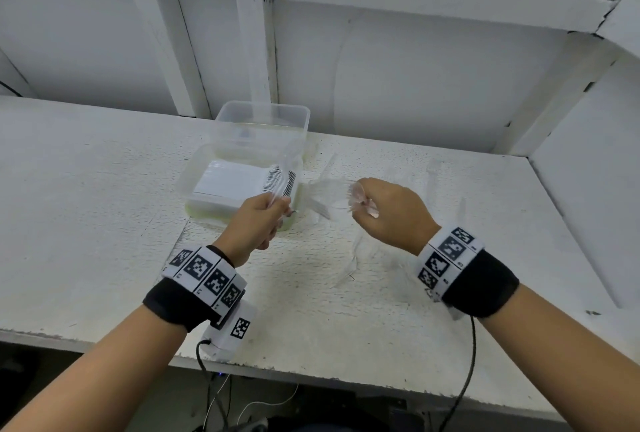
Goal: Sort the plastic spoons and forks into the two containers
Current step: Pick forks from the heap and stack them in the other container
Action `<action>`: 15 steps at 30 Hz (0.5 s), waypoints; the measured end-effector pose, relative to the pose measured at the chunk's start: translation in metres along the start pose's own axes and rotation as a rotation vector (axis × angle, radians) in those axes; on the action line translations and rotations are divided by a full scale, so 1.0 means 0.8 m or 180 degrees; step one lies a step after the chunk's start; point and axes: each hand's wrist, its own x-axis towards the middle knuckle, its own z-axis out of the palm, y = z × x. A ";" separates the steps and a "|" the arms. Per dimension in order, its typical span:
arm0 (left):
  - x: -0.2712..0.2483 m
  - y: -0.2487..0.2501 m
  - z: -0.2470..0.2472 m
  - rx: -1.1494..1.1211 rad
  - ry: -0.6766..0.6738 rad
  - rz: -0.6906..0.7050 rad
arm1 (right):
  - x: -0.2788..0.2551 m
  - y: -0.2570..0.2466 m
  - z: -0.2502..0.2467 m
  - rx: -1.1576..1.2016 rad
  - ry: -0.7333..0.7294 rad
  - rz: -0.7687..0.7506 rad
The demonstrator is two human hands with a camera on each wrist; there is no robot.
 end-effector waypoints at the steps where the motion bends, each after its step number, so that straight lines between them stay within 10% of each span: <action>1: 0.000 0.002 0.006 0.0024 -0.0067 -0.0012 | -0.003 -0.007 0.000 0.0039 0.0019 -0.0008; 15: -0.005 0.013 0.039 -0.0277 -0.0527 0.0338 | -0.043 -0.005 0.009 0.0008 -0.0382 0.0479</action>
